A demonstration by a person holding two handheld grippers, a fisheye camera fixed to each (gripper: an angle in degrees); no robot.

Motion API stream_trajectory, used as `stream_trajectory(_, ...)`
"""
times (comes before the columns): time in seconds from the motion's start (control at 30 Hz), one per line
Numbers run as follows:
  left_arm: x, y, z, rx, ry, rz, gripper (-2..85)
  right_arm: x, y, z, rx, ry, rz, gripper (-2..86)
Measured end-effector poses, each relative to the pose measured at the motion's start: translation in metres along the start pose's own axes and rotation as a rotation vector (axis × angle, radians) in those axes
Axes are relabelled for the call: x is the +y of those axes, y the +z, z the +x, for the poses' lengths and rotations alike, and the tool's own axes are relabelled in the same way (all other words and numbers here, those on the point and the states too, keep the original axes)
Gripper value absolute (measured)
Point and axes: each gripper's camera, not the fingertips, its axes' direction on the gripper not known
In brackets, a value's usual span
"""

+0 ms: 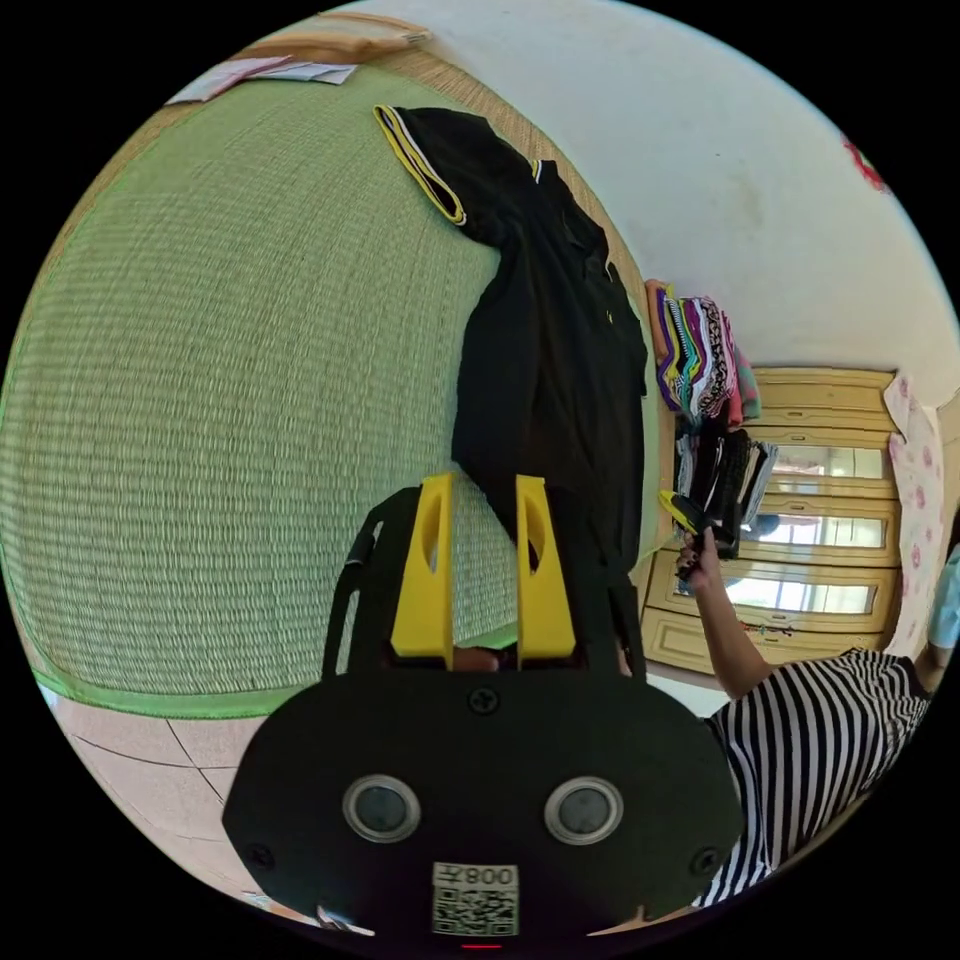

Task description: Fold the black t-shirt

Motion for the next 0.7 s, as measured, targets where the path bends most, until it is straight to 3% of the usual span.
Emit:
stream_trajectory(0.17, -0.003, 0.014, -0.008, -0.012, 0.020, -0.078, 3.3, 0.063, -0.007, 0.017, 0.065, 0.053, -0.048, 6.6)
stream_trajectory(0.4, 0.018, -0.027, 0.013, 0.136, 0.124, 0.023, 0.9, 0.117, -0.005, 0.047, 0.135, 0.113, -0.066, 7.9)
stream_trajectory(0.57, 0.044, -0.056, 0.020, 0.221, 0.159, 0.078, 1.0, 0.129, 0.010, 0.082, 0.077, 0.179, -0.064, 9.0)
stream_trajectory(0.7, 0.060, -0.055, 0.006, 0.176, 0.128, 0.080, 1.9, 0.128, 0.021, 0.101, 0.043, 0.197, -0.070, 9.1)
